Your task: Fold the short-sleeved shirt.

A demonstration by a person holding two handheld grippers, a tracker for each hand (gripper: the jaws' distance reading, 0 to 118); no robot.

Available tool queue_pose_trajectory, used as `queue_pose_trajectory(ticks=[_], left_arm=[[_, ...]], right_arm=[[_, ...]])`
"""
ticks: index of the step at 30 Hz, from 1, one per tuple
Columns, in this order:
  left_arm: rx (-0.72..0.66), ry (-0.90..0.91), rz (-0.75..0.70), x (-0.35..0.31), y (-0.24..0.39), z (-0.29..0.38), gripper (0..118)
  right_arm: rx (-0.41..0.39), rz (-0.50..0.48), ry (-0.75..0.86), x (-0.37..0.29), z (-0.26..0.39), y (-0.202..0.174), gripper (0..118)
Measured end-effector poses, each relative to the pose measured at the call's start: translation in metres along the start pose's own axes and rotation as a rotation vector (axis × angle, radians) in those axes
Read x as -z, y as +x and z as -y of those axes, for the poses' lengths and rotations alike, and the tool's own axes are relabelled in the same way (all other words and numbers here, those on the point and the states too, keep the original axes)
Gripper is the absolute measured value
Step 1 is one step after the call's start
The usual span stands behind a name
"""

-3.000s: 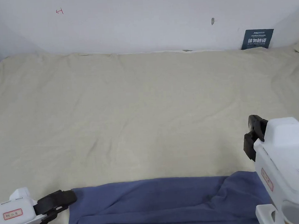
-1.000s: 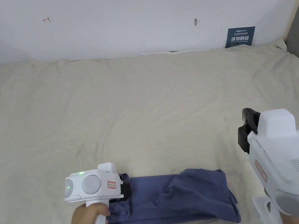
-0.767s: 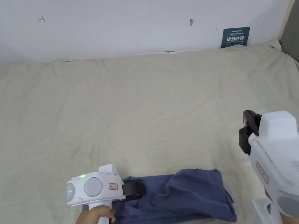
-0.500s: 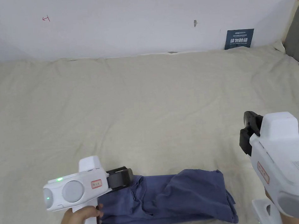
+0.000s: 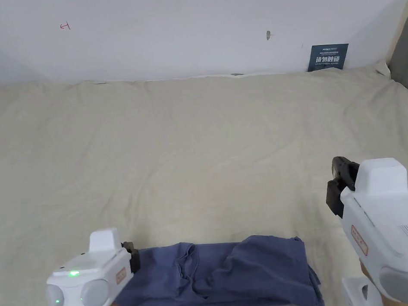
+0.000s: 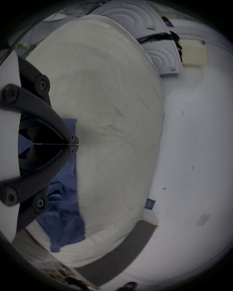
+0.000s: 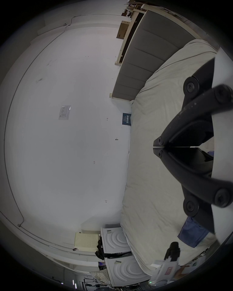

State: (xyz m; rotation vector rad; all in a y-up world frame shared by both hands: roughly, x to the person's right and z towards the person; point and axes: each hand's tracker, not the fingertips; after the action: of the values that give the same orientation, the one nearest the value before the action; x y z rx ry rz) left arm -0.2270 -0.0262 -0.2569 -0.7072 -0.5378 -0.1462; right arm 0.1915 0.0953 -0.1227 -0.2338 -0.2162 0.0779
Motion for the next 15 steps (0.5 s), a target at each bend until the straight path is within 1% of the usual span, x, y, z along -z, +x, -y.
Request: queue_pose_trajectory(ticks=[3, 8, 12, 15], left_arm=[[0.049, -0.054, 0.041, 0.021, 0.022, 0.006, 0], [0.089, -0.151, 0.114, 0.063, 0.044, 0.013, 0], [0.09, -0.173, 0.161, 0.076, 0.066, 0.015, 0], [0.122, -0.19, 0.158, 0.087, 0.082, 0.014, 0]], right_arm=[[-0.009, 0.003, -0.011, 0.002, 0.002, 0.004, 2], [-0.007, 0.021, -0.022, 0.004, 0.005, 0.013, 2], [0.001, 0.039, -0.034, 0.007, 0.009, 0.02, 2], [0.005, 0.049, -0.045, 0.008, 0.012, 0.023, 2]])
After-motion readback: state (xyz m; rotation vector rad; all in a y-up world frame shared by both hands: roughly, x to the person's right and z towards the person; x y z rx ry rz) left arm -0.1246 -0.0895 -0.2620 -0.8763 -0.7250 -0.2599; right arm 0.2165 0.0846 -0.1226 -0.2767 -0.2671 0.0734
